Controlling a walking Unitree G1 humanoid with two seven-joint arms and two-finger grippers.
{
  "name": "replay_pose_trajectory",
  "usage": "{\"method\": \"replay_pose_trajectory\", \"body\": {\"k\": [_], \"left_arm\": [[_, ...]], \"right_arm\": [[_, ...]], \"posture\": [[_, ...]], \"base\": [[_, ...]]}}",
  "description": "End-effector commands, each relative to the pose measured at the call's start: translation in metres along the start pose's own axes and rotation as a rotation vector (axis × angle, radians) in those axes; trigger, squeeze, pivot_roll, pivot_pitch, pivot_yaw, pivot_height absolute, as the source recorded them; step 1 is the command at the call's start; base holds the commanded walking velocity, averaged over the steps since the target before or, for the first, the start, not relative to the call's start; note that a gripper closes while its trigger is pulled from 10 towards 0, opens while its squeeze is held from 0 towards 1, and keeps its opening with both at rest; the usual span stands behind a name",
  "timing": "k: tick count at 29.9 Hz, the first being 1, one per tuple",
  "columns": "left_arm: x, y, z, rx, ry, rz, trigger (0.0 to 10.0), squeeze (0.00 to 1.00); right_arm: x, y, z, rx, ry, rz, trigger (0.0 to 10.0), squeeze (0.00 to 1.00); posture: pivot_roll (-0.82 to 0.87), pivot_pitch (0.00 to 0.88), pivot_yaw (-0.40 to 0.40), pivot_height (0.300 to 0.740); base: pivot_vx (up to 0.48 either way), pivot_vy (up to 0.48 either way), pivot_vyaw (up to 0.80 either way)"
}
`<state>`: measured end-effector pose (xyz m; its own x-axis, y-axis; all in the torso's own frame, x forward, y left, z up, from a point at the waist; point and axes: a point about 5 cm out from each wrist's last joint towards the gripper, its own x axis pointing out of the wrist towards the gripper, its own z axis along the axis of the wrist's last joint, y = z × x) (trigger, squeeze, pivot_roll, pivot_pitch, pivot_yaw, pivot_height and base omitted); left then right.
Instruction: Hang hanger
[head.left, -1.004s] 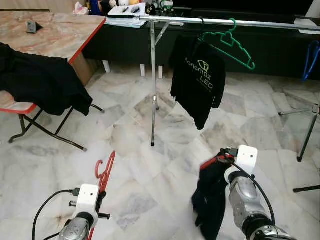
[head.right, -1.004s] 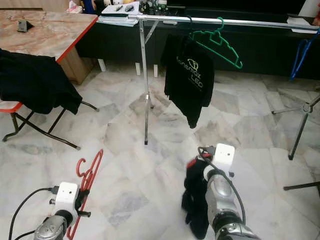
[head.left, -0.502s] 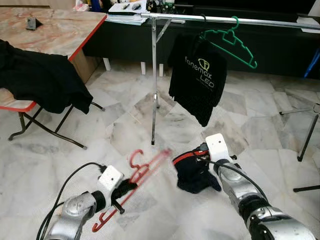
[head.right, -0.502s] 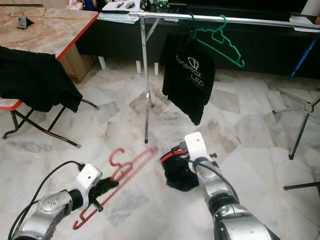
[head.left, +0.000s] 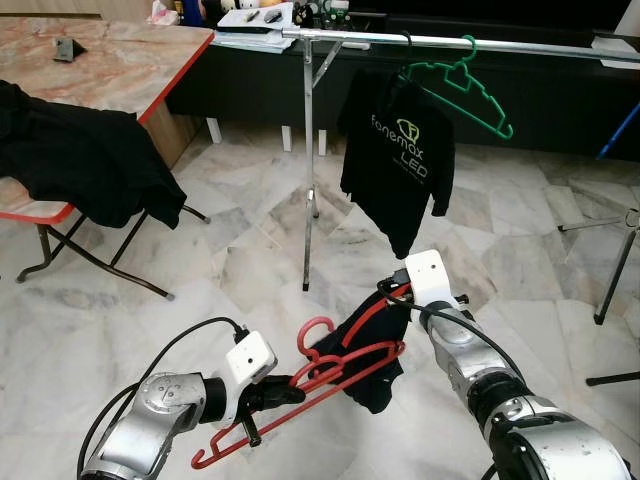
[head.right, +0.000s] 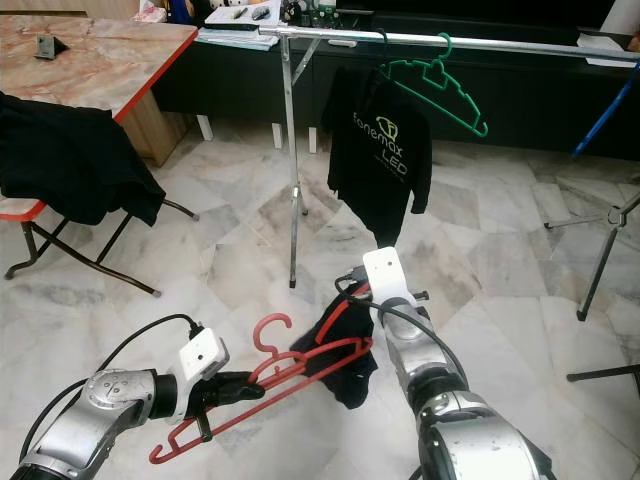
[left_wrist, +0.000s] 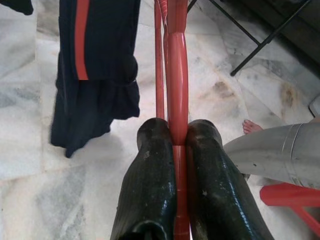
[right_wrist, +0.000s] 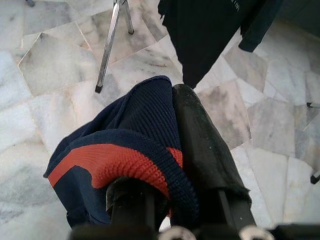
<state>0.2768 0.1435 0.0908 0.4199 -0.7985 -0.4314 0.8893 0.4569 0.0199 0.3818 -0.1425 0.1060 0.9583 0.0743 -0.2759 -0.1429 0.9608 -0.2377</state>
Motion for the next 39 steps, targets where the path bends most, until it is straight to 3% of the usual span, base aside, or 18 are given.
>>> {"method": "replay_pose_trajectory", "body": {"k": [1, 7, 14, 32, 39], "left_arm": [[0.005, -0.006, 0.002, 0.014, -0.010, -0.016, 10.0, 0.00], [0.012, 0.004, 0.006, 0.023, -0.029, 0.146, 10.0, 0.00], [0.011, 0.008, 0.007, 0.014, -0.043, 0.227, 10.0, 0.00], [0.015, 0.000, 0.012, -0.040, -0.093, 0.184, 10.0, 0.00], [0.015, 0.012, 0.013, -0.016, -0.084, 0.291, 10.0, 0.00]], "right_arm": [[0.001, 0.003, 0.004, 0.005, 0.004, 0.003, 10.0, 0.00], [0.001, 0.004, 0.003, 0.020, 0.007, 0.004, 10.0, 0.00], [0.001, 0.005, 0.000, 0.033, 0.014, 0.006, 10.0, 0.00], [0.000, 0.013, -0.006, 0.100, 0.045, 0.042, 10.0, 0.00], [-0.001, 0.016, -0.009, 0.124, 0.058, 0.045, 10.0, 0.00]], "posture": [[0.06, 0.120, -0.012, 0.740], [0.05, 0.121, -0.015, 0.740], [0.05, 0.134, -0.020, 0.740], [0.06, 0.150, -0.026, 0.740], [0.06, 0.155, -0.023, 0.740]], "base": [[0.000, 0.000, 0.00], [0.000, 0.000, 0.00], [0.000, 0.000, 0.00], [0.000, 0.000, 0.00], [0.000, 0.000, 0.00]]}}
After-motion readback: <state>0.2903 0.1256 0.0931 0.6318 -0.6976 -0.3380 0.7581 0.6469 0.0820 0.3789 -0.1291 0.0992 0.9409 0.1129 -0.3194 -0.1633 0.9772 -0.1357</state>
